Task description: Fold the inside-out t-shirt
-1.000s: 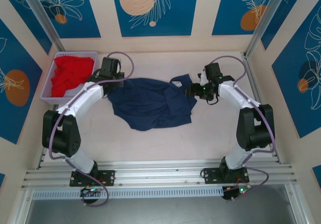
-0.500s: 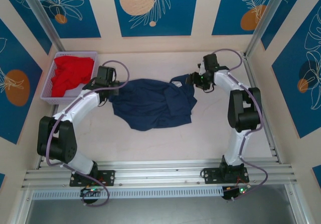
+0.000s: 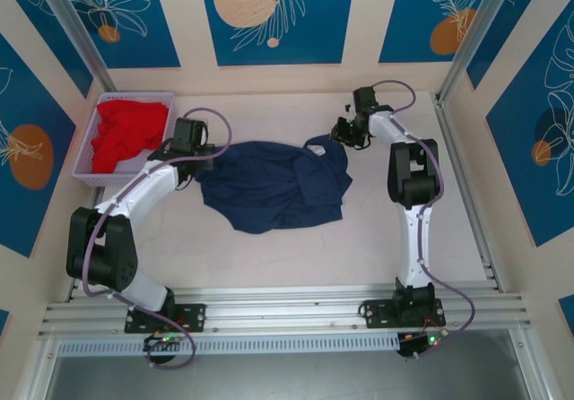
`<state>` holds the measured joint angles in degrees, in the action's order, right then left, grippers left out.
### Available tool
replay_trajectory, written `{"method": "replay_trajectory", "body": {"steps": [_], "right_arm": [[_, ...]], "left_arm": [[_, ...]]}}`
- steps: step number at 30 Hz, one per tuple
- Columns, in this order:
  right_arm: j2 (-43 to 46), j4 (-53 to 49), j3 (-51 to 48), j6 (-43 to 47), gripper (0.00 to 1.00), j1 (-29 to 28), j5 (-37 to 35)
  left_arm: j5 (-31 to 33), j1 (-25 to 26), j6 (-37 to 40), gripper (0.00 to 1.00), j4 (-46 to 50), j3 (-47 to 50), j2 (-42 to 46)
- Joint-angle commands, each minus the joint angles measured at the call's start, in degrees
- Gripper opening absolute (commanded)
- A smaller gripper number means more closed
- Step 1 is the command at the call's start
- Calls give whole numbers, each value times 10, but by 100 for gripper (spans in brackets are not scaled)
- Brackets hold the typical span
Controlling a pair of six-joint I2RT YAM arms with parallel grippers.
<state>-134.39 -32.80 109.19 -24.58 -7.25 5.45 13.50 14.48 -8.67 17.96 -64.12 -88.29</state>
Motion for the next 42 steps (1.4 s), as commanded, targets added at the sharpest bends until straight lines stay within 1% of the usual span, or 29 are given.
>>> {"method": "replay_trajectory", "body": {"steps": [1,3,8,10,13,16,20,22,25,28,30,32,33,34,36,37,39,40,42], "right_arm": [[0,-6,38,-2,2,8,52],[37,7,26,-3,0,13,74],[233,84,-80,-19,0,42,180],[293,86,-97,-22,0,53,216],[358,88,-112,-26,0,62,264],[398,85,-105,-30,0,65,304],[427,78,-81,-29,0,54,337],[434,76,-77,-29,0,45,345],[438,87,-87,-55,0,24,359],[438,68,-88,-64,0,-10,335],[440,64,-98,-84,0,-37,304],[448,91,-131,-127,0,-65,278],[453,110,-151,-147,0,-78,268],[458,134,-173,-170,0,-90,259],[460,164,-200,-207,0,-109,248],[459,180,-211,-224,0,-116,246],[456,196,-224,-248,0,-124,242],[455,207,-230,-262,0,-126,241],[455,226,-242,-285,0,-127,241]], "left_arm": [[-15,-6,-3,0,-7,2,-7],[-11,-6,-4,0,-5,7,-3],[1,-20,-24,0,-17,53,48],[0,-30,-40,0,-30,78,75],[0,-39,-57,0,-46,105,113],[-10,-39,-66,0,-49,120,144],[-27,-39,-89,0,-74,156,182],[-29,-39,-98,0,-87,176,185],[-24,-39,-103,0,-91,197,167],[-11,-39,-99,1,-90,204,162],[1,-39,-96,18,-84,200,166],[-4,-38,-98,38,-75,192,178],[-20,-36,-99,45,-75,190,186],[-53,-31,-100,51,-85,192,198],[-115,-6,-100,59,-125,204,227],[-158,14,-92,61,-161,215,243],[-212,68,-72,65,-222,229,265],[-221,105,-54,68,-243,227,269],[-210,169,-21,70,-259,212,258]]}}
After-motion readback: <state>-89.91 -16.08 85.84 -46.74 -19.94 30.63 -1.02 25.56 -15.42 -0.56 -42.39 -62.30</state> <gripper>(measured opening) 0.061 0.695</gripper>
